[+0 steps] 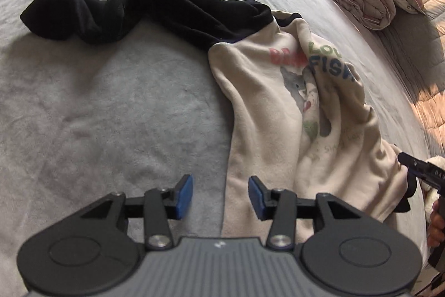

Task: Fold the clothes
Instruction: 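Grasp the sweatshirt hem near its tag with the right gripper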

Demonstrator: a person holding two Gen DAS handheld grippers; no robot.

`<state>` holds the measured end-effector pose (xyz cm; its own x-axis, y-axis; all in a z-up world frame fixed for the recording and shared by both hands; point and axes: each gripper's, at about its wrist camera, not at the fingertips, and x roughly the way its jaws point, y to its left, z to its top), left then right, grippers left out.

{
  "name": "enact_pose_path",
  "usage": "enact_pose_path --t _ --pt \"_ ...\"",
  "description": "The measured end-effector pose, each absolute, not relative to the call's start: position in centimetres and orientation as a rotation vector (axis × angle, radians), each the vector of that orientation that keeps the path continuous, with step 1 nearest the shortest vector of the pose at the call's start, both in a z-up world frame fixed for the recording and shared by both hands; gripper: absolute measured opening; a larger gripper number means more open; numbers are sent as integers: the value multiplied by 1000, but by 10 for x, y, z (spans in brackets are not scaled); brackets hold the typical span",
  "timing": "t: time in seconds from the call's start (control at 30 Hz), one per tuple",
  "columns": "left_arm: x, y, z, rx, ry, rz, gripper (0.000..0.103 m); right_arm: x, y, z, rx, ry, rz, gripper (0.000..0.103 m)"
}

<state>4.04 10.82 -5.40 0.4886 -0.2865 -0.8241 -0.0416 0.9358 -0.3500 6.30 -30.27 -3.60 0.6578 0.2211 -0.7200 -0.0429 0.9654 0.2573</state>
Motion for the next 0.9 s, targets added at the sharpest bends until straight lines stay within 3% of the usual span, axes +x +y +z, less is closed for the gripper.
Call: enact_pose_path --t 0.13,0.27,0.33,0.4,0.47,0.9 --pt "36 100 -58 -342 1010 -175 46 64 -299 -44 261 862 152 50" --pt "40 90 -61 -335 963 -211 43 64 -290 -50 231 851 147 32" --pt "42 88 -64 -332 950 -220 34 61 -286 -49 199 837 147 30" --pt "44 88 -68 -337 942 -227 13 58 -281 -48 164 815 150 24" --pt "47 92 -71 -367 945 -236 8 54 -278 -45 150 794 156 21" --pt "16 102 -38 -263 797 -144 5 18 -249 -3 44 641 288 18"
